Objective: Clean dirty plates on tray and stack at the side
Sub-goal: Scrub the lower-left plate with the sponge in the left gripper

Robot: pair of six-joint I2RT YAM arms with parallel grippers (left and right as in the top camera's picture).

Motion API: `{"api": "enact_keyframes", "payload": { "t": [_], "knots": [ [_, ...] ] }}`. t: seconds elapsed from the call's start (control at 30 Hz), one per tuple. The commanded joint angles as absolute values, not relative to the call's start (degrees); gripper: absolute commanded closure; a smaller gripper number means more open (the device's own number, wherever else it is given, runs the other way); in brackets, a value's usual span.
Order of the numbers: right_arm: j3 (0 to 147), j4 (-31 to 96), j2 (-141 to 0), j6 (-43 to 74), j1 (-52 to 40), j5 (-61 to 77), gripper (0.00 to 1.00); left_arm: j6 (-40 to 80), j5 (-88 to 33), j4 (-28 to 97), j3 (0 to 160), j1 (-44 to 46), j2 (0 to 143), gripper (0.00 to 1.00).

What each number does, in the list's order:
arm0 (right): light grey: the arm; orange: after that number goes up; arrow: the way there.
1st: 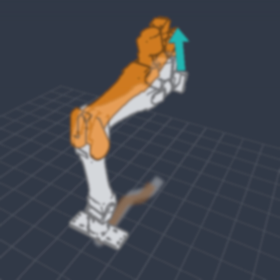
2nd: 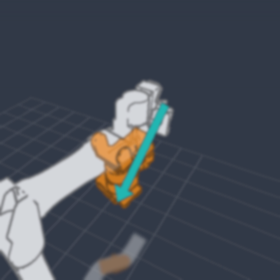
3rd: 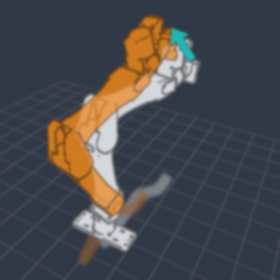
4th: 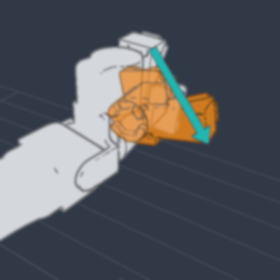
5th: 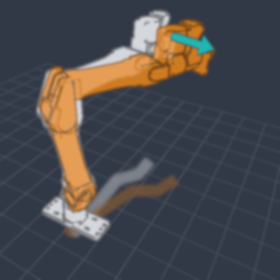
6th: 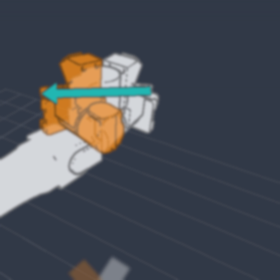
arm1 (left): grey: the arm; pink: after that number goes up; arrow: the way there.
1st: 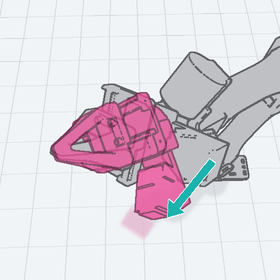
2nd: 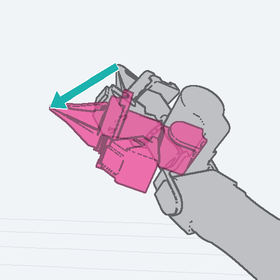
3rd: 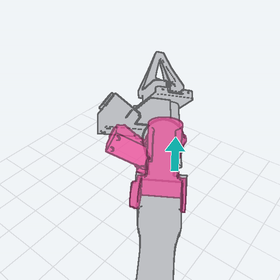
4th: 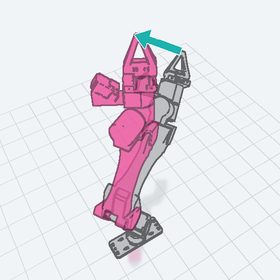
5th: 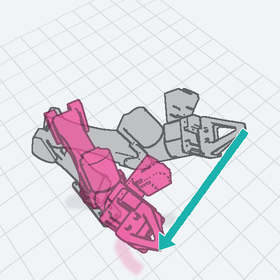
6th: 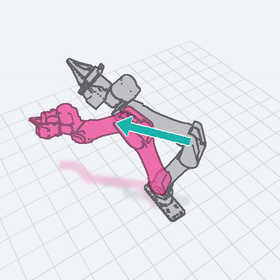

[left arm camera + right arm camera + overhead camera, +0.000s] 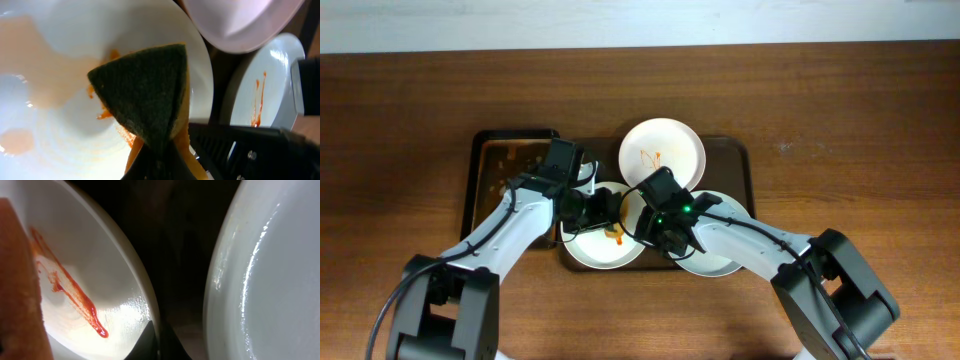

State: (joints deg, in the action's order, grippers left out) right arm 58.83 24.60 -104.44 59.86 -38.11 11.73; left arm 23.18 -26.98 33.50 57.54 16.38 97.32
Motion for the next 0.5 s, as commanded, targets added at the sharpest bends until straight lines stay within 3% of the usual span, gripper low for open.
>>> {"api": "enact_keyframes", "payload": {
  "t": [0.0,0.3,0.47],
  "knots": [
    [59.27,24.62,-105.27,60.49,-38.54,11.79,0.96,16.58,-29.78,32.93,56.38,16.51,98.85,1.0],
    [59.24,24.62,-105.27,60.49,-38.57,12.25,0.96,18.2,-32.86,26.39,49.93,17.69,100.62,1.0],
    [59.27,24.64,-105.27,60.49,-38.57,12.49,0.96,27.55,-23.42,23.99,47.62,20.53,100.62,1.0]
  ]
}}
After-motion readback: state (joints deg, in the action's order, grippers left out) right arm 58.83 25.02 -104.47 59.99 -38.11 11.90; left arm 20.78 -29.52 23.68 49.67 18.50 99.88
